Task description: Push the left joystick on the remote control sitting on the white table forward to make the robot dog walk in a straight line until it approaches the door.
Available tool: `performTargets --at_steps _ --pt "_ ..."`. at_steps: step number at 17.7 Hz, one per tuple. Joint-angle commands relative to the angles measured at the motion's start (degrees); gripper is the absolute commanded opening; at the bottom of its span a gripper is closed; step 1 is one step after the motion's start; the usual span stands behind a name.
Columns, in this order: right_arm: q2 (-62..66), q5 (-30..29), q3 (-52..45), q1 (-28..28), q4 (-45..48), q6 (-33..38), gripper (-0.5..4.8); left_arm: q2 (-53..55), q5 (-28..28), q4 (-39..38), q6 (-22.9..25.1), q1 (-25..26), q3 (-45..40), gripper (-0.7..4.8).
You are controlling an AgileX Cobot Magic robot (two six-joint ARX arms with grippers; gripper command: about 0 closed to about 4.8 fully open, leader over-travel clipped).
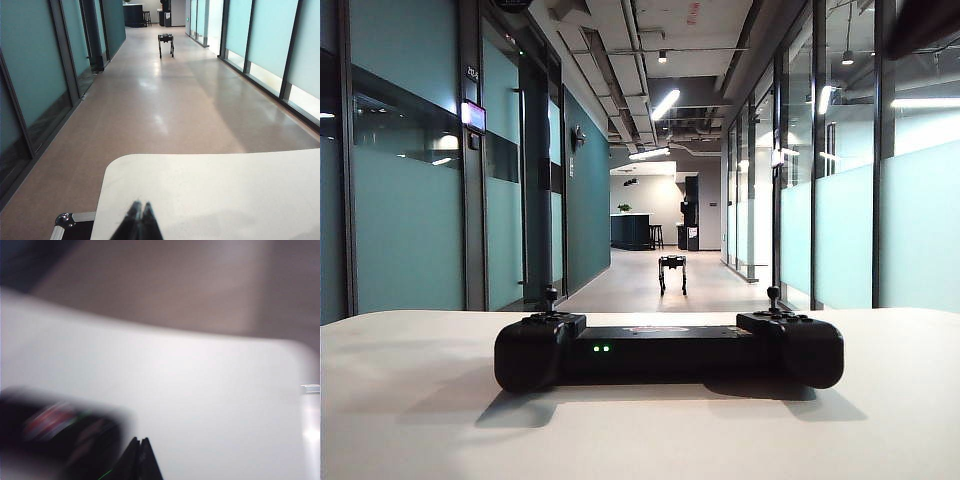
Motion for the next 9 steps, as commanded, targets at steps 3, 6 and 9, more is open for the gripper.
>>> performTargets --at_steps 3,6,9 --pt "-9.3 5.9 -17.9 -7.5 30.3 -7.5 -0.05 0.0 0.3 0.7 0.0 0.1 0.2 -0.05" --pt "-15.6 -1.4 -25.7 -12.9 32.1 -7.5 -0.05 0.0 0.3 0.7 0.0 0.1 0.2 -0.05" --pt "-23.6 -10.4 -31.5 -19.0 32.2 -7.5 -0.05 0.0 0.3 0.7 0.0 0.0 0.2 -0.05"
